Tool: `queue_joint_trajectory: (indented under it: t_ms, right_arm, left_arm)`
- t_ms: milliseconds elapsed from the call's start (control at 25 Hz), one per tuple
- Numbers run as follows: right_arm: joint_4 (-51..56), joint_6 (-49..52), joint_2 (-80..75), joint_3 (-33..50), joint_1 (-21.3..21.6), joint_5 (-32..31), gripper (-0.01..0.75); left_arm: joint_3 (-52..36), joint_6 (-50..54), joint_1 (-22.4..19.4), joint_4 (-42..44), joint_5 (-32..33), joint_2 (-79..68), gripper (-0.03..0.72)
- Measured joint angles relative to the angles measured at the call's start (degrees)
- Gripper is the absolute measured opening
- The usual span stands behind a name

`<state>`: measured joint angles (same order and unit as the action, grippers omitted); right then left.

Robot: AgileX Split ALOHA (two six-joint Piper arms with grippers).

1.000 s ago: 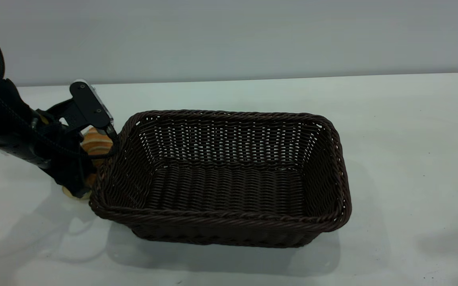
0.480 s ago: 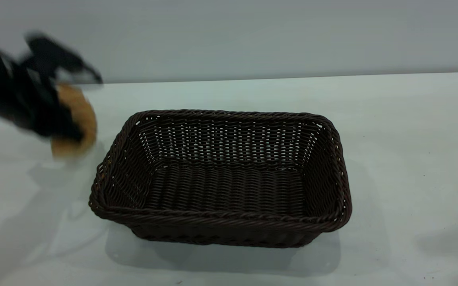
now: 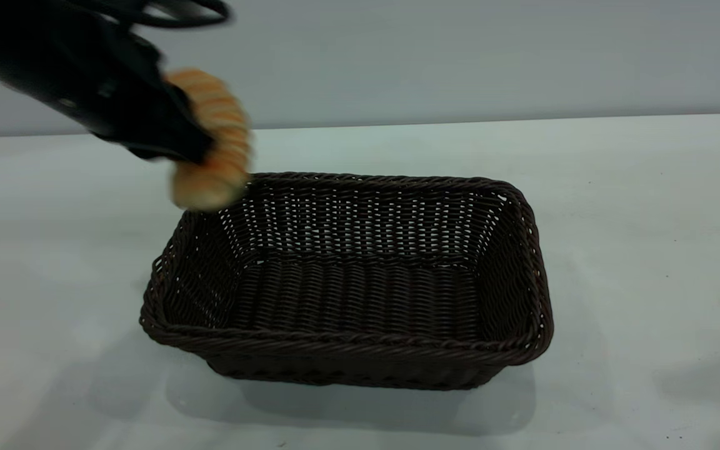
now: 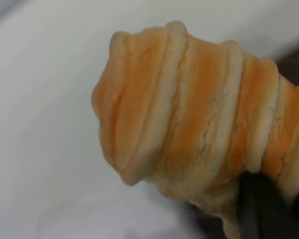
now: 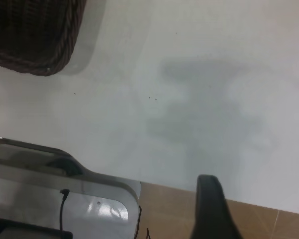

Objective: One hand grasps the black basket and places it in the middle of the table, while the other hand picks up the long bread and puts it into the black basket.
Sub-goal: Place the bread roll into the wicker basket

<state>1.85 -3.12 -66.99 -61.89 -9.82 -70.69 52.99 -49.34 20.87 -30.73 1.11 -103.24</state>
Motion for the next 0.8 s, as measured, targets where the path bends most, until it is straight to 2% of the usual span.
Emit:
queue_joint_trajectory:
  t_ms: [160,280,360,480,600,680,800]
  right_arm:
    - [0.0,0.0,0.0,0.0,0.0,0.0,0.484]
    - [0.0,0.0,0.0,0.0,0.0,0.0,0.484]
    - [0.0,0.0,0.0,0.0,0.0,0.0,0.484]
    - [0.0,0.0,0.0,0.0,0.0,0.0,0.484]
    - [0.0,0.0,0.0,0.0,0.0,0.0,0.484]
    - [0.0,0.0,0.0,0.0,0.0,0.0,0.484]
    - [0.0,0.0,0.0,0.0,0.0,0.0,0.484]
  left_arm:
    - [0.0,0.0,6.44,0.0,3.66,0.0,0.063]
    - [0.0,0.0,8.46,0.0,5.46,0.0,0.108]
    - [0.0,0.0,8.67,-0.77,6.46,0.0,0.188]
    - [0.0,0.0,8.67,-2.56,7.6,0.0,0.384]
    - [0.0,0.22,8.67,-3.58,8.92,0.21,0.531]
    - [0.0,1.38,8.41,-3.73,10.19,1.17,0.57]
    - [0.0,4.56,5.73,-2.58,13.62,4.41,0.568]
